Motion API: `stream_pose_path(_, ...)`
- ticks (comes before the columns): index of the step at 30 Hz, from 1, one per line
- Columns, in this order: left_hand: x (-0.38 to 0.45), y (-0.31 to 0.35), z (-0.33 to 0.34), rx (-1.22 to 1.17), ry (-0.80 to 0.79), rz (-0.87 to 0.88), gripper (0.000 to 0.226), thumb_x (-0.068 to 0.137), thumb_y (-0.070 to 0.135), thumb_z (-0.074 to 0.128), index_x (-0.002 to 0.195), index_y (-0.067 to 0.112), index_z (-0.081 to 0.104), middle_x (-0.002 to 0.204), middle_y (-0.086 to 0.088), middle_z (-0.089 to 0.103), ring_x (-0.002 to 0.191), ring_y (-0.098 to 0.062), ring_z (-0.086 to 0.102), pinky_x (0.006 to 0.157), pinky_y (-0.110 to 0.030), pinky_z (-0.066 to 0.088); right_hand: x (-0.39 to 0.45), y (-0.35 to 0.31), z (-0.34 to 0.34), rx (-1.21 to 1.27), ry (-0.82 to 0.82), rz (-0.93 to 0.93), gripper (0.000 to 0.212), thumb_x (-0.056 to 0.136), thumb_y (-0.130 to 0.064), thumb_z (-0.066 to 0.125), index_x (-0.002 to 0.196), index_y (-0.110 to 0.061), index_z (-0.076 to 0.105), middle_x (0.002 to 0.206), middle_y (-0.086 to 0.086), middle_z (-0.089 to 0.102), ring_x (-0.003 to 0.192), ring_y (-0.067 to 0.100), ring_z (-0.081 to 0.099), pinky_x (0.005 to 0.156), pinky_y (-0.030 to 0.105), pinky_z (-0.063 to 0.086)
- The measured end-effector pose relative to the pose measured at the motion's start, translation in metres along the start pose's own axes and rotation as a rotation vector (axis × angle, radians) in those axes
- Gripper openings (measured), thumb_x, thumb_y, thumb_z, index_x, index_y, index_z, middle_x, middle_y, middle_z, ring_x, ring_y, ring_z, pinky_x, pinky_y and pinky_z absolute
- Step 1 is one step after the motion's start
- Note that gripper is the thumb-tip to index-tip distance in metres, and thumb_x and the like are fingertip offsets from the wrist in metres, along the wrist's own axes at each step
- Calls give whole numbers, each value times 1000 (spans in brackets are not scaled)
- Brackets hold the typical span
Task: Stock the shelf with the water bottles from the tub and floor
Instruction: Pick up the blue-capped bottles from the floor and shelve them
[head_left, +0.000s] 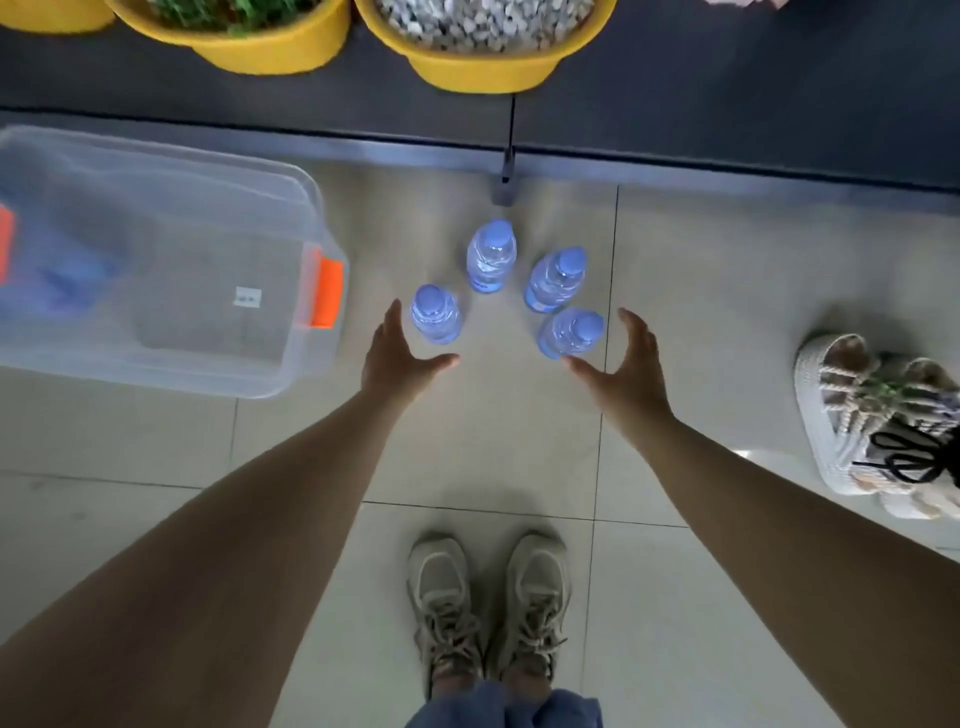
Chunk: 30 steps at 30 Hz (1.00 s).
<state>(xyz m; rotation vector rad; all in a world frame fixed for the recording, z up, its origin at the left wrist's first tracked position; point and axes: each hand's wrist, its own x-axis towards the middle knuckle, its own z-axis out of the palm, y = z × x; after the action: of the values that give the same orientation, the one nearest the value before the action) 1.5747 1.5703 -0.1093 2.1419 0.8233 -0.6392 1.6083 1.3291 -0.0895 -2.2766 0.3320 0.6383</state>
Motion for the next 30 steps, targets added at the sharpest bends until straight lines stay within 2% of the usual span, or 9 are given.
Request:
stream_pose_path(4,44,-17,24,-175,46,-1,94,74,35,76,148,21,21,152,0,32,139,-19,32,113,-34,28,36,22,36,170,53,42,74,76,-29,74,139,-25,36,141,-5,40,129,12,40,109,31,33)
stream_pose_path(7,64,-22,36,-307,95,67,84,68,35,76,142,22,37,141,5,47,131,-14,43,110,-31,33,52,33,51,296,124,32,59,77,-19,72,130,-27,49,131,-8,53,119,8,49,102,24,37)
stream_pose_path(9,73,-23,40,-350,135,110,78,71,29,76,139,20,41,137,5,51,127,-12,46,108,-27,34,61,37,55,349,148,35,53,77,-17,70,126,-28,53,127,-9,56,114,6,51,97,20,38)
stream_pose_path(14,81,-12,39,-308,130,229,56,67,32,68,120,22,54,106,13,58,97,-7,52,85,-19,37,74,37,55,323,122,-45,38,81,-24,67,118,-25,57,115,-9,61,105,5,54,82,7,37)
stream_pose_path(17,80,-10,35,-268,134,249,45,76,25,71,118,21,56,102,12,58,94,-10,52,83,-21,38,75,36,51,291,97,-69,36,82,-27,68,117,-25,58,116,-7,62,108,7,54,88,14,40)
stream_pose_path(20,72,-10,28,-302,151,193,50,74,29,71,121,19,55,105,10,58,101,-18,56,83,-25,41,66,27,44,274,62,-84,36,81,-29,68,115,-27,59,115,-8,63,109,12,56,93,26,44)
stream_pose_path(25,26,11,-3,-322,133,236,55,62,42,66,113,22,59,101,10,63,99,-19,62,89,-34,49,25,-10,18,299,17,-128,35,82,-27,68,115,-28,59,112,-11,63,106,9,56,93,29,46)
stream_pose_path(28,-10,31,-32,-359,148,257,52,63,41,66,111,22,59,97,12,62,96,-15,61,89,-33,49,-4,-48,-9,312,-30,-171,36,80,-32,68,115,-30,59,110,-12,65,105,10,58,94,31,47)
stream_pose_path(30,-37,48,-56,-379,151,274,47,64,40,65,107,24,59,93,15,62,92,-13,60,85,-28,48,-25,-78,-32,322,-53,-202,37,75,-39,65,111,-31,60,103,-16,65,100,6,60,90,26,47)
